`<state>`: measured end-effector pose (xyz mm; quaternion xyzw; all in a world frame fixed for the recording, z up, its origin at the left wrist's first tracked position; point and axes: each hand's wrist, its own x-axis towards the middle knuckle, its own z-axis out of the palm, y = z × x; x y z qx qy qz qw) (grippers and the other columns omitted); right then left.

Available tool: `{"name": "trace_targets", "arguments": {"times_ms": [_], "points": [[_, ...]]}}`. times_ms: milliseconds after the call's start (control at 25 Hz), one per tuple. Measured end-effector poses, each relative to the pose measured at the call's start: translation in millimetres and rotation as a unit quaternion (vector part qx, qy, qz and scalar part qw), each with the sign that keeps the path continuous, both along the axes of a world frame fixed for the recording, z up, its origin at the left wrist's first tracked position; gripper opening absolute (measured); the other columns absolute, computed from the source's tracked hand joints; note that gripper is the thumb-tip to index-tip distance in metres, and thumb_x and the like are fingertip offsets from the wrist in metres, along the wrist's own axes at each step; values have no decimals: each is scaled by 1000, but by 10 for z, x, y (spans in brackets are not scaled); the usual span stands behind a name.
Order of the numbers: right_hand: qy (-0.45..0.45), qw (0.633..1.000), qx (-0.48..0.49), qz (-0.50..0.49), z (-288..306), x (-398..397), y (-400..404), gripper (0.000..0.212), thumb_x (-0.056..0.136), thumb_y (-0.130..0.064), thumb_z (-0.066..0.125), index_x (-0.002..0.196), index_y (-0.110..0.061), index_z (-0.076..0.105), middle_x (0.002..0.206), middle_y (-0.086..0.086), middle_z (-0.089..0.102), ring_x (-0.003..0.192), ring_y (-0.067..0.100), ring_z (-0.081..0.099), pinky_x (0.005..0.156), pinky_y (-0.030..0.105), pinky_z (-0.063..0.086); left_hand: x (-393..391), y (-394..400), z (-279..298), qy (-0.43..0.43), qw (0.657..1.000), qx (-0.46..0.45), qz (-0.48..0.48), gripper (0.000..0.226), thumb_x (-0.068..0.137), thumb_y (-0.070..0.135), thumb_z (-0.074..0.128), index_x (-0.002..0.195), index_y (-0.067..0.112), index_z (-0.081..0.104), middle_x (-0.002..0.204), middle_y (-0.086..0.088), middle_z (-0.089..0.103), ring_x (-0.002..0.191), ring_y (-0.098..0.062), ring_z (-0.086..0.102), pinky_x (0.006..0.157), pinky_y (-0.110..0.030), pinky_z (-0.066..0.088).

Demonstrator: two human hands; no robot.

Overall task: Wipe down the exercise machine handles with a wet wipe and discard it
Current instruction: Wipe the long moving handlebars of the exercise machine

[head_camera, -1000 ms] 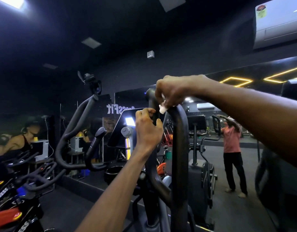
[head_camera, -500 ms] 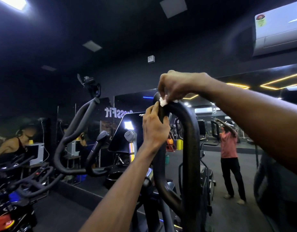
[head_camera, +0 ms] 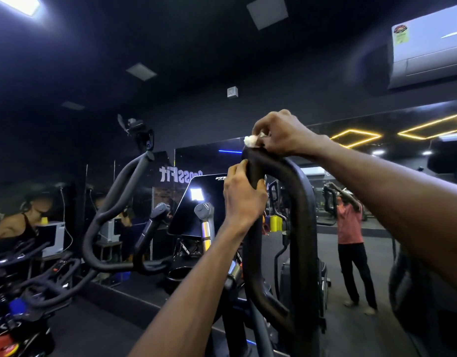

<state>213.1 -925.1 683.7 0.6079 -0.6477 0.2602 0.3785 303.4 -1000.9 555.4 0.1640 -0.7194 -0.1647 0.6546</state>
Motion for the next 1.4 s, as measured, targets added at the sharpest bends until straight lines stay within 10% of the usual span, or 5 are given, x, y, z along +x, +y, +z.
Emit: {"name": "trace_targets", "arguments": {"times_ms": [720,1400], "points": [[-103,987,122,19,31,-226,455,18,76,-4,73,80,-21,73,67,-4,70,58,8,67,50,21,51,3,182,-90,-27,998,7,60,46,86,17,59,132,16,56,126,-5,50,116,-23,46,99,-32,37],[-143,980,36,134,-1157,-441,1063,10,77,-4,77,79,-14,74,82,1,72,78,12,65,66,28,52,-236,800,-343,45,995,87,-18,34,92,8,53,123,16,62,99,1,67,91,-15,62,79,-17,44]]}}
